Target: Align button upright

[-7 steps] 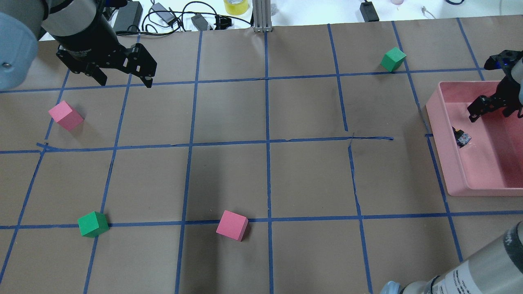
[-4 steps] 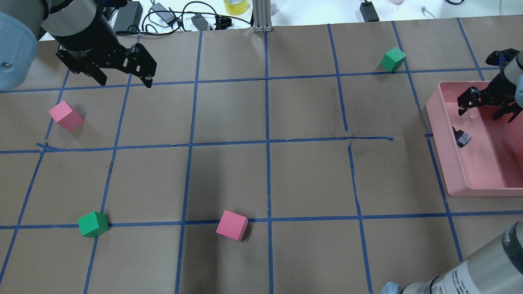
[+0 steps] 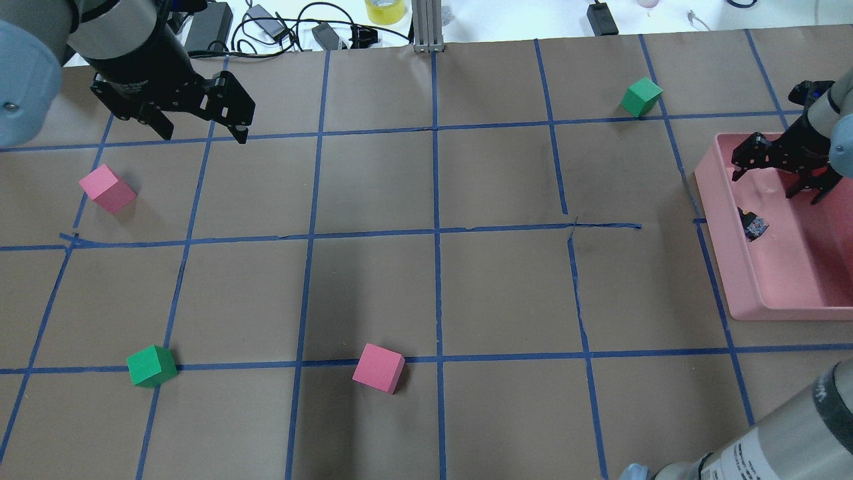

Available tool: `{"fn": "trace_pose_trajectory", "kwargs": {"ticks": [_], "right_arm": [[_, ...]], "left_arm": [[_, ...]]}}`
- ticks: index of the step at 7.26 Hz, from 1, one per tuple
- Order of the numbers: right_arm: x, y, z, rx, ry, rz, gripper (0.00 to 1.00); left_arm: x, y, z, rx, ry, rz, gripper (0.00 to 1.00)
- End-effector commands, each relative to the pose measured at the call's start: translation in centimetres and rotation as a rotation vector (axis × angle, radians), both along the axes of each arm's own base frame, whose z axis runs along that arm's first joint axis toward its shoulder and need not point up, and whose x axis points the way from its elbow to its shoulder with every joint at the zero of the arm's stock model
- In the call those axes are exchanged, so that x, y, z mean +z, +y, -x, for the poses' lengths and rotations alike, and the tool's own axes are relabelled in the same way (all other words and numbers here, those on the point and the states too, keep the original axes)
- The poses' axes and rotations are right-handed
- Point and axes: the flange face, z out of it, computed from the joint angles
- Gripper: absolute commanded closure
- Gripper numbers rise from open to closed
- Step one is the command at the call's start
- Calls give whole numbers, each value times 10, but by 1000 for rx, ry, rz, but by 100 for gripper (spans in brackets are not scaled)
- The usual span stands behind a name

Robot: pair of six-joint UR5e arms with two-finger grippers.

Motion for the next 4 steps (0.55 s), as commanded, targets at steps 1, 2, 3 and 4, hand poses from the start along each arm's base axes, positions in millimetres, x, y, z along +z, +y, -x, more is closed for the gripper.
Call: {"fn": "trace_pose_trajectory", "kwargs": {"ticks": [1,2,3,4], "right_arm": [[-3,-1,-4,6,-7,-10,0],[-3,0,-5,-6,-9,-14,0],[-2,0,-5,-1,-9,-14,0],[0,0,-6,44,-7,-15,0]], "left_arm": [[0,0,0,1,1,0,0],[0,0,0,0,1,0,0],[0,0,0,1,1,0,0],[0,0,0,4,4,0,0]]}}
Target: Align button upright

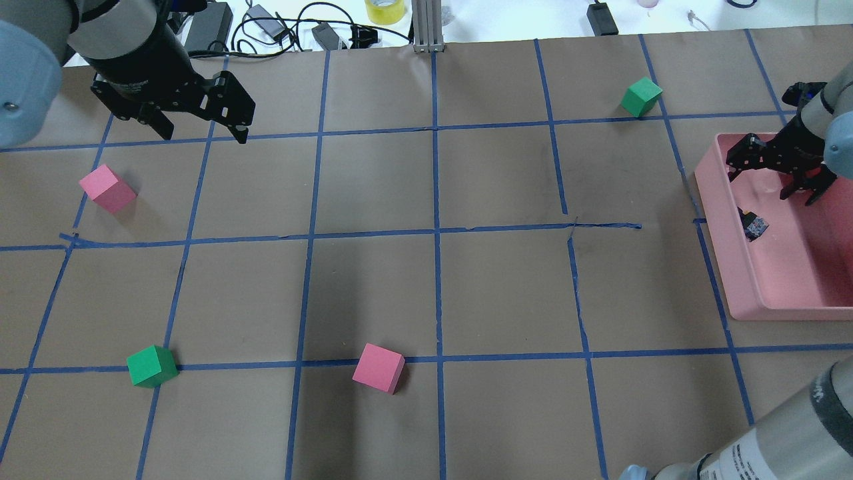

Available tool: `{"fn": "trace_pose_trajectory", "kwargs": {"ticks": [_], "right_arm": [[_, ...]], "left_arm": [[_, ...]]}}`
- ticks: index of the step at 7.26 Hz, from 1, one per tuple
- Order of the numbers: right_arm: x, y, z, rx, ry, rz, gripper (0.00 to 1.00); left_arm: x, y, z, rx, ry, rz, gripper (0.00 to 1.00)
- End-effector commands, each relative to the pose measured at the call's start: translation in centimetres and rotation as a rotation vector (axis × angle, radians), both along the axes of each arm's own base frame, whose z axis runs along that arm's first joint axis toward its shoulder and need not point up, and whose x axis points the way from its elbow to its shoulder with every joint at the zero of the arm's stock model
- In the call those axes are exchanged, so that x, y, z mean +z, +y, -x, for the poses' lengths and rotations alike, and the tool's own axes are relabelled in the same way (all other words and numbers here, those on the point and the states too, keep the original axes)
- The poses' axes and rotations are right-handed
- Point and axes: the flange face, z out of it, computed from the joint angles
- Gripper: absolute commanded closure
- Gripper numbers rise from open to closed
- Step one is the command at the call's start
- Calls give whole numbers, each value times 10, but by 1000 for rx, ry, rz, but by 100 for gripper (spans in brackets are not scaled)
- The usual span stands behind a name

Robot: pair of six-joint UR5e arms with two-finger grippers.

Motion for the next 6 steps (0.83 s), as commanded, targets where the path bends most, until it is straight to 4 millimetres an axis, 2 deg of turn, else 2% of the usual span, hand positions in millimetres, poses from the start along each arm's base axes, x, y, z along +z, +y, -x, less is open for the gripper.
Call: {"fn": "trace_pose_trajectory", "kwargs": {"ticks": [1,3,4,5,6], "right_arm": [[10,1,-3,156,6,12,0],[12,-1,-2,355,22,30,1],[13,1,-1,541,30,23,0],[15,1,0,654,38,24,0],[15,1,0,666,38,24,0]], "left_arm": [[0,0,0,1,2,0,0],[0,0,0,1,1,0,0],[0,0,0,-2,1,0,0],[0,0,0,1,2,0,0],[0,0,0,2,3,0,0]]}}
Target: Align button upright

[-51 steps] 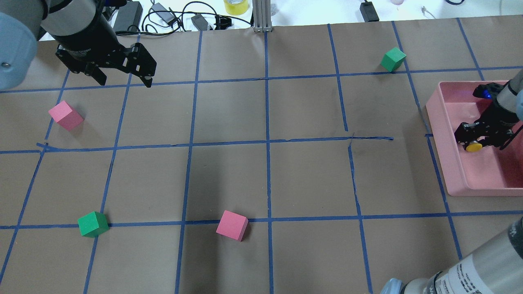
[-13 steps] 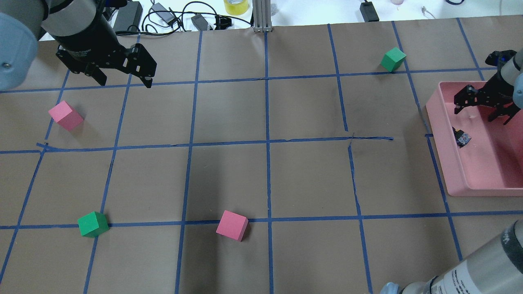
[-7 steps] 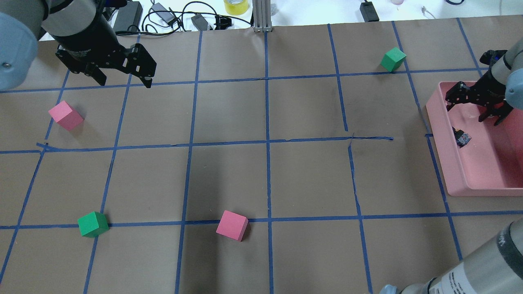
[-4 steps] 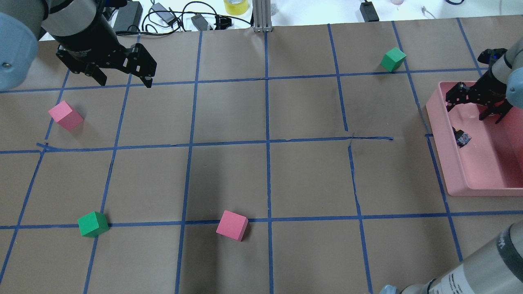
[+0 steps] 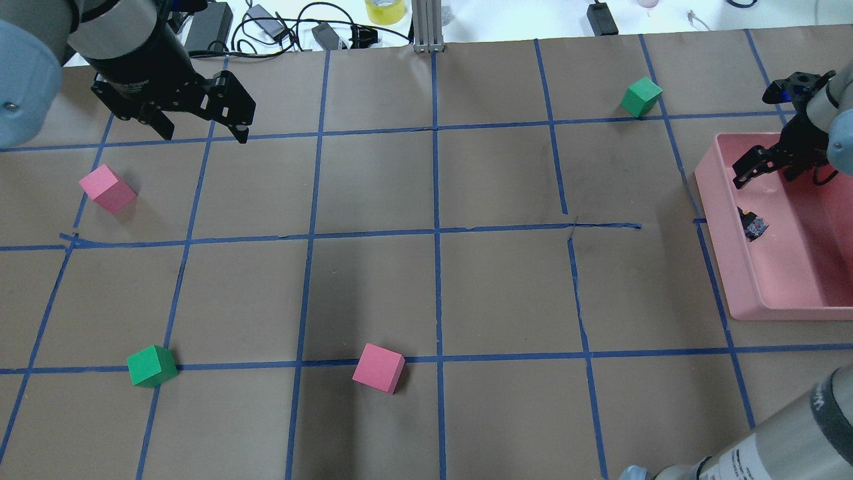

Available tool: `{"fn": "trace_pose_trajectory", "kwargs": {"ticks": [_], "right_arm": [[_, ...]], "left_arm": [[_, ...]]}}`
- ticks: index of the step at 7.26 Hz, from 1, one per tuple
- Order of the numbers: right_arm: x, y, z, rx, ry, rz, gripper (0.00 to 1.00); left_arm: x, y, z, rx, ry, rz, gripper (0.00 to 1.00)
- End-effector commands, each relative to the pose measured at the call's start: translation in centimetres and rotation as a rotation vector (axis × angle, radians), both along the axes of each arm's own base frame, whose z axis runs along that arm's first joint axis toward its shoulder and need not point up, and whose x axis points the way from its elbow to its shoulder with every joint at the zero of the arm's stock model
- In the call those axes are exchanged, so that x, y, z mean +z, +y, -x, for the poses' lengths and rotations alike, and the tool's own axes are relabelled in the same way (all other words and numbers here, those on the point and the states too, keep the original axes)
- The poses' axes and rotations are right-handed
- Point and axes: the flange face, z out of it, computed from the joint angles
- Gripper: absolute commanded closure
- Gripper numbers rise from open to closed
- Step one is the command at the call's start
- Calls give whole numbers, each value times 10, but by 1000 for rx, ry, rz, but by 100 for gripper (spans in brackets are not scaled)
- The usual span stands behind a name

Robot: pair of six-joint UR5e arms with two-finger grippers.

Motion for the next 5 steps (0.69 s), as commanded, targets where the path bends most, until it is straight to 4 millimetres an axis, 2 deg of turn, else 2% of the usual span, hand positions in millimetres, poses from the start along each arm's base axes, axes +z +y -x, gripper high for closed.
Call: {"fn": "trace_pose_trajectory", "kwargs": {"ticks": [1,3,5], "right_arm": [[5,1,0,142,8,1,0],[5,2,0,216,8,-3,0],[4,1,1,372,11,-3,0]], "left_arm": [[0,0,0,2,1,0,0],[0,0,0,0,-1,0,0],[0,0,0,0,1,0,0]]}}
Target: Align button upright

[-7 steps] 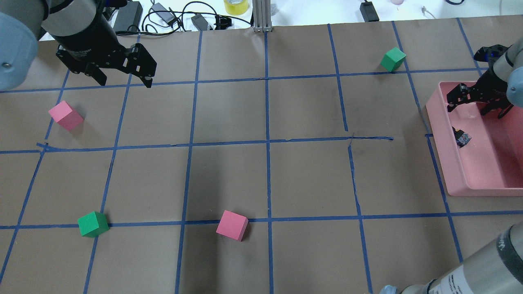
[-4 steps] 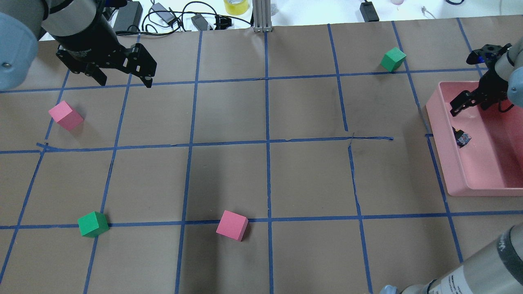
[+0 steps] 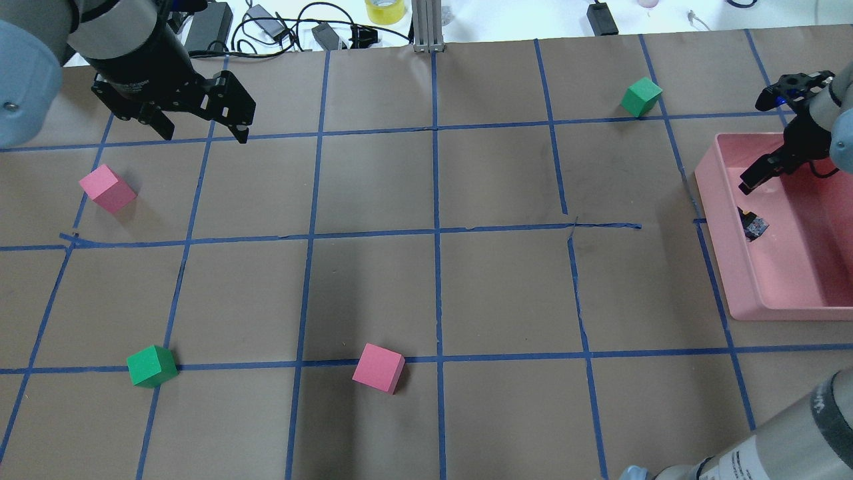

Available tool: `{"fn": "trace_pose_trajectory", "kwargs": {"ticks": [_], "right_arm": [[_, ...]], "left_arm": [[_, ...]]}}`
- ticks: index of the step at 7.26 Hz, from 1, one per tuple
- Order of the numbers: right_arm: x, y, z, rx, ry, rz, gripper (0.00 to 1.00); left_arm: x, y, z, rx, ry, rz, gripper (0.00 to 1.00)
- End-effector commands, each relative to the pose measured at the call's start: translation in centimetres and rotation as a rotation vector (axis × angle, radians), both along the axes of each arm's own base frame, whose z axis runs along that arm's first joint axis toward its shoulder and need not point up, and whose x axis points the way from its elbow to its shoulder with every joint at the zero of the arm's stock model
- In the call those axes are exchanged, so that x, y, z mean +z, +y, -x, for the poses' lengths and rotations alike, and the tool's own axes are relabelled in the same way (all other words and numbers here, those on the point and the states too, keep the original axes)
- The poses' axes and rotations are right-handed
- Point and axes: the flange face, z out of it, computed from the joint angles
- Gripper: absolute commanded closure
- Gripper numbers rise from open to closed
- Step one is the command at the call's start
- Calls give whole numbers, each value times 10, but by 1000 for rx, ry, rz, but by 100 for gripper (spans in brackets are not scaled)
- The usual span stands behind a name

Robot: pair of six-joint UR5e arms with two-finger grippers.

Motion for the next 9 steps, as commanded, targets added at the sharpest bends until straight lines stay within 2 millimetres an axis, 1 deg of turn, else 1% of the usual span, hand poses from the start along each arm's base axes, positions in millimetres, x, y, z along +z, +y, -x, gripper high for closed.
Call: {"fn": "trace_pose_trajectory", "kwargs": {"ticks": [1,2,4,5,6,9], "right_arm": [[1,0,1,148,3,1,0],[1,0,1,219,3,1,0],[0,0,0,285,3,-5,0],[-11,7,-3,366,-12,-26,0],[-18,12,-6,411,-23,-38,0],[-21,14,-4,417,2,-64,0]], "left_arm": [[0,0,0,-1,-1,0,0],[0,0,0,-1,-3,0,0],[0,0,0,-1,-1,0,0],[0,0,0,-1,-3,0,0],[0,0,0,0,-4,0,0],[0,0,0,-1,-3,0,0]]}}
